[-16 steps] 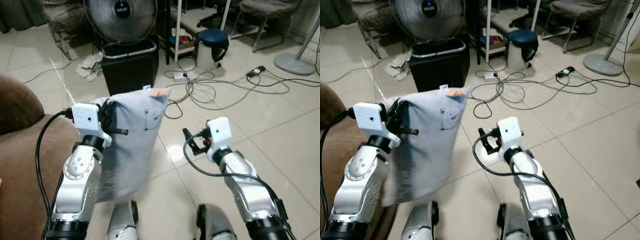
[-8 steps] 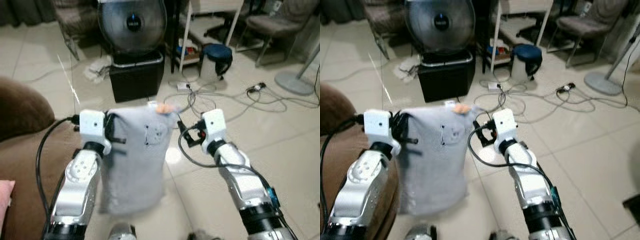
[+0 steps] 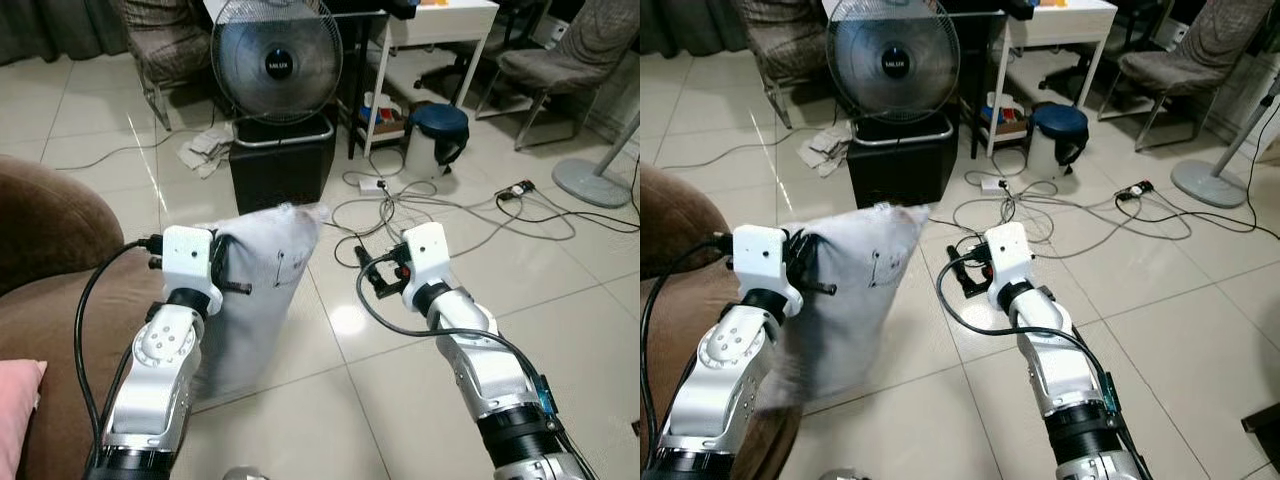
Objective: Move the pillow to the sofa from floor
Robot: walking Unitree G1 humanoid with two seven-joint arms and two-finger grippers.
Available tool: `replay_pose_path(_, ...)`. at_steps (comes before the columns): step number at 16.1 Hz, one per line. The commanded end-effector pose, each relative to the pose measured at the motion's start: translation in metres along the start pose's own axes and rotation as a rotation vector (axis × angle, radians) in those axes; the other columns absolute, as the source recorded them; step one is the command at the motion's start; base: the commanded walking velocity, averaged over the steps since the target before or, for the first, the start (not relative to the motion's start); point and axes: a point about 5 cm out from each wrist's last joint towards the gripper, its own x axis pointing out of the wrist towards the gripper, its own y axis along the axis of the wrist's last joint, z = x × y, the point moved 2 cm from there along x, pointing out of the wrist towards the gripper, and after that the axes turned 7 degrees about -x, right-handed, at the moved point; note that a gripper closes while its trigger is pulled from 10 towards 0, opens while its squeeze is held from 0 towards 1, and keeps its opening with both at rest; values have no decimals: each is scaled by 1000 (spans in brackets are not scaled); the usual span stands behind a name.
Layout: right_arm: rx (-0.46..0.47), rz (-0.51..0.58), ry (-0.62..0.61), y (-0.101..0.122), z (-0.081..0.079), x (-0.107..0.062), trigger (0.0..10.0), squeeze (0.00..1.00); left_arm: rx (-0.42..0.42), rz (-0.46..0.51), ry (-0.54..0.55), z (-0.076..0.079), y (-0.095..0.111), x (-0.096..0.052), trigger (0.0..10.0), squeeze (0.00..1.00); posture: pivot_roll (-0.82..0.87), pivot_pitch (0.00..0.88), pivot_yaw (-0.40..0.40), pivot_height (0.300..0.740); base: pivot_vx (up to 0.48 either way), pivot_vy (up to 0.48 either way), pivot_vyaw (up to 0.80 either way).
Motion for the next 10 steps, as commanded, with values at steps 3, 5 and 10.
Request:
replay_pose_path(3,16,-55,-53,-11,9,-2,10000,0,16,58,3,0,15,7,10000,0,168,0,-39,740,0,0,0)
replay_pose_path(5,-15,-63,-54,-12,9,-1,10000,0,27,63,-2,1,16,7,10000,0,173,0,-42,740,0,0,0)
replay_pose_path(10,-12,-73,-69,-13,11,2,10000,0,57,64,-14,4,16,8,10000,0,180,0,-46,740,0,-269,640)
